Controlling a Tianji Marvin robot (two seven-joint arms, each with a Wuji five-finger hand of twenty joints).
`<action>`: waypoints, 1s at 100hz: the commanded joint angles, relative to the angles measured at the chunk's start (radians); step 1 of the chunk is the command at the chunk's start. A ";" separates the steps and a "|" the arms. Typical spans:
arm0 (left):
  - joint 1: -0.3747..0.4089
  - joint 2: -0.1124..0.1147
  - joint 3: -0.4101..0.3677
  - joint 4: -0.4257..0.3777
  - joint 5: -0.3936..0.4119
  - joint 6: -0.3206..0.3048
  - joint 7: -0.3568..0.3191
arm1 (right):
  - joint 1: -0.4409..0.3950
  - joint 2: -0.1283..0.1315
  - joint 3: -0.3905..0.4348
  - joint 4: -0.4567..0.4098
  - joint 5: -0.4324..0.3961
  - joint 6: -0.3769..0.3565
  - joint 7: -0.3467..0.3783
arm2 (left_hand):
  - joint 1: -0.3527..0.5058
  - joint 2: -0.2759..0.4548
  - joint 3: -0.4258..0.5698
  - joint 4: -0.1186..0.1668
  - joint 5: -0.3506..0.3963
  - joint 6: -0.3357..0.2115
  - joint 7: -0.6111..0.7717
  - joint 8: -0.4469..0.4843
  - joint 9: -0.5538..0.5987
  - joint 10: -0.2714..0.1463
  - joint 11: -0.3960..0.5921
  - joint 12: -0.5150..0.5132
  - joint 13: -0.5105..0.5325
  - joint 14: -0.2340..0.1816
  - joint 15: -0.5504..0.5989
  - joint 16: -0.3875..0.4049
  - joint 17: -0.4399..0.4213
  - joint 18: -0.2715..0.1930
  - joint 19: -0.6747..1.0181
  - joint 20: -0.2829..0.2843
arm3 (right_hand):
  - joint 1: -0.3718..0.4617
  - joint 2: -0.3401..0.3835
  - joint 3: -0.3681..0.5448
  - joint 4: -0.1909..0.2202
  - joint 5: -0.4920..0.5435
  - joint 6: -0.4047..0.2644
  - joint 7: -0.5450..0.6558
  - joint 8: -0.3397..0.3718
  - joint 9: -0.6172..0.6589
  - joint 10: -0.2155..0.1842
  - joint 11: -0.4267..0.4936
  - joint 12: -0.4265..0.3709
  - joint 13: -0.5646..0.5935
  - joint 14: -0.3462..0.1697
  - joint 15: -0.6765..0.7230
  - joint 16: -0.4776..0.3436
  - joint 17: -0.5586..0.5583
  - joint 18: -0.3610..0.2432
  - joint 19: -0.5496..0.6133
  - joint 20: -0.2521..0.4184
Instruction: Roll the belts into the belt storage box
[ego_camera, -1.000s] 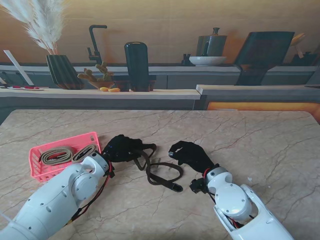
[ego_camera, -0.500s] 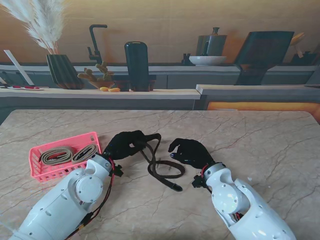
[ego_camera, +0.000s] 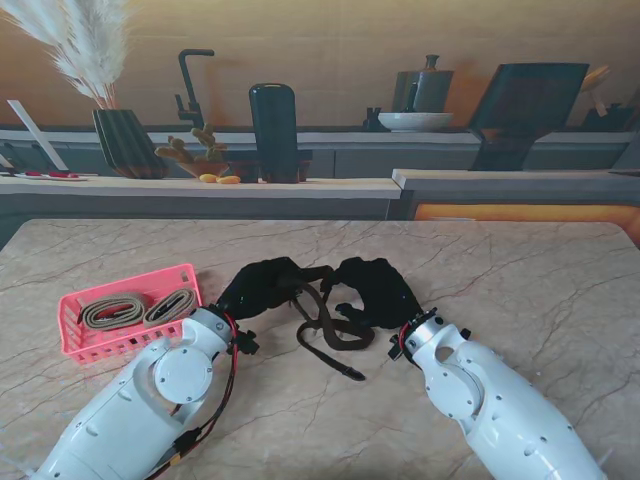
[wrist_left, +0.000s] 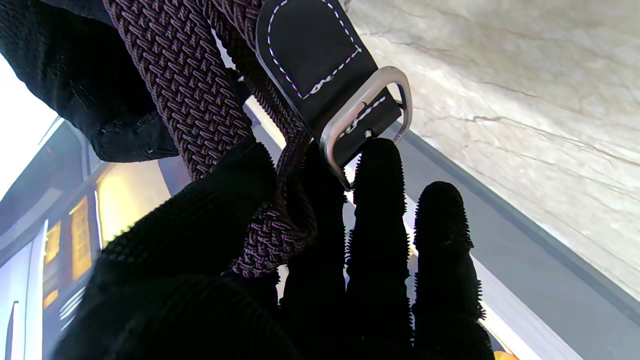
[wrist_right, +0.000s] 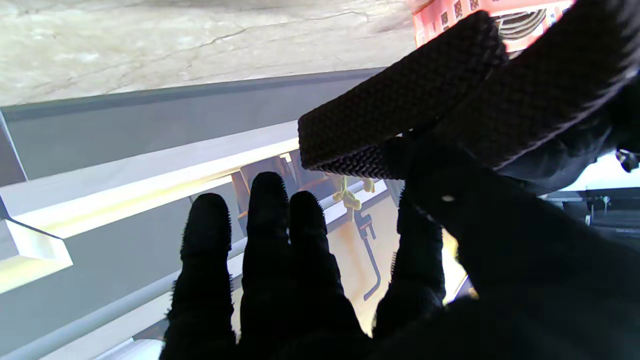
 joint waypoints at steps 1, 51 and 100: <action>0.008 -0.009 0.003 -0.012 -0.008 0.005 -0.004 | 0.014 0.002 -0.008 0.007 -0.024 -0.005 -0.016 | 0.049 0.056 0.044 0.020 -0.018 0.005 -0.008 0.018 -0.005 -0.019 0.010 0.012 -0.011 -0.012 0.015 0.012 -0.002 0.012 0.034 0.012 | 0.001 -0.038 0.037 0.032 -0.037 -0.029 0.014 0.008 -0.041 -0.007 -0.002 -0.011 -0.040 -0.013 -0.026 -0.020 -0.026 -0.029 -0.025 -0.015; 0.012 -0.024 0.016 -0.035 -0.098 0.034 -0.008 | 0.152 0.005 -0.140 0.138 -0.052 -0.051 -0.036 | 0.054 0.062 0.039 0.019 -0.020 0.008 -0.014 0.028 -0.009 -0.021 0.011 0.013 -0.015 -0.013 0.015 0.012 -0.004 0.009 0.032 0.016 | 0.022 -0.014 -0.011 -0.074 0.085 -0.077 0.137 -0.105 -0.147 -0.017 -0.024 -0.067 -0.155 -0.014 -0.196 -0.189 -0.098 -0.057 -0.139 -0.105; 0.030 -0.032 0.002 -0.066 -0.170 0.066 -0.015 | 0.176 0.032 -0.160 0.127 -0.110 -0.088 0.036 | 0.054 0.057 0.049 0.019 -0.025 0.017 -0.009 0.054 -0.012 -0.011 0.034 0.040 -0.017 -0.013 0.033 0.021 -0.006 0.015 0.035 0.022 | 0.082 -0.043 0.002 -0.076 0.200 -0.058 0.212 -0.211 -0.087 -0.030 -0.068 -0.090 -0.139 -0.011 -0.208 -0.202 -0.074 -0.041 -0.144 -0.107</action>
